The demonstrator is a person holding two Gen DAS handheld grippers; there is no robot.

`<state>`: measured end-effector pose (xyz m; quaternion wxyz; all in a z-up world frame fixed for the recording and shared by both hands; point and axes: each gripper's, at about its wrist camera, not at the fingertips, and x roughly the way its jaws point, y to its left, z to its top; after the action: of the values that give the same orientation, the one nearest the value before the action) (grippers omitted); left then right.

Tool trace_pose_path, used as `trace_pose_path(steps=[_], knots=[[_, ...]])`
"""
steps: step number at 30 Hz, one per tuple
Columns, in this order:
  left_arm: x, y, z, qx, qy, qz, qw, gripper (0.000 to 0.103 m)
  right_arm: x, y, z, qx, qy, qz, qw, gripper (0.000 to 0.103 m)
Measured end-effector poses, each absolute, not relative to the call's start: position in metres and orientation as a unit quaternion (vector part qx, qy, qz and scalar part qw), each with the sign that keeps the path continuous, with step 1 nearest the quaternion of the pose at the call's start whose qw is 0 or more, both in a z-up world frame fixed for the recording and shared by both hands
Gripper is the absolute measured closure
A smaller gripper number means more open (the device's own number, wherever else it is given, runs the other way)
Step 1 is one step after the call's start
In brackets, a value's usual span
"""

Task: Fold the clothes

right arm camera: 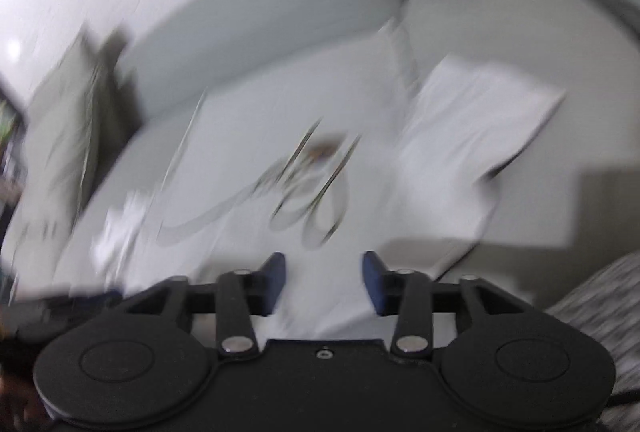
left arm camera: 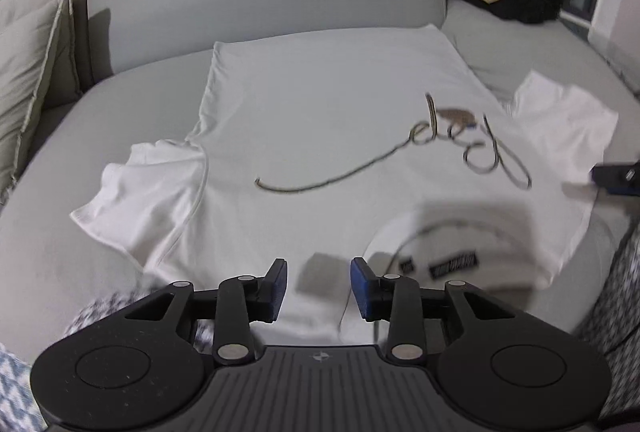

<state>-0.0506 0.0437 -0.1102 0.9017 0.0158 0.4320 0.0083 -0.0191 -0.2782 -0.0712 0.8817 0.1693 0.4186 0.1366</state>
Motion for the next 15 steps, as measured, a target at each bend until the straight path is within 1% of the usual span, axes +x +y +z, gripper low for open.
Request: trace_pose_path(steps=[3,5,7,9,12,14,15], knots=[[-0.036,0.040,-0.115,0.006,0.449,0.004,0.893,0.064,-0.004,-0.321,-0.069,0.249,0.387,0.081,0.884,0.055],[-0.028,0.039,-0.120,-0.012,0.468,0.001,0.884,0.064,0.004,-0.350,-0.073,0.306,0.370,0.045,0.876,0.055],[-0.023,0.042,-0.127,-0.057,0.497,-0.003,0.866,0.064,0.012,-0.375,-0.080,0.351,0.364,0.009,0.863,0.055],[-0.026,0.043,-0.128,-0.066,0.500,-0.001,0.864,0.064,0.018,-0.396,-0.088,0.385,0.359,-0.024,0.850,0.055],[-0.031,0.044,-0.129,-0.066,0.499,0.002,0.864,0.061,0.027,-0.415,-0.102,0.419,0.348,-0.027,0.838,0.062],[-0.032,0.043,-0.129,-0.063,0.500,0.003,0.864,0.061,0.033,-0.418,-0.108,0.423,0.340,-0.021,0.840,0.072],[-0.033,0.043,-0.129,-0.062,0.500,0.004,0.864,0.061,0.036,-0.419,-0.111,0.425,0.336,-0.018,0.840,0.074]])
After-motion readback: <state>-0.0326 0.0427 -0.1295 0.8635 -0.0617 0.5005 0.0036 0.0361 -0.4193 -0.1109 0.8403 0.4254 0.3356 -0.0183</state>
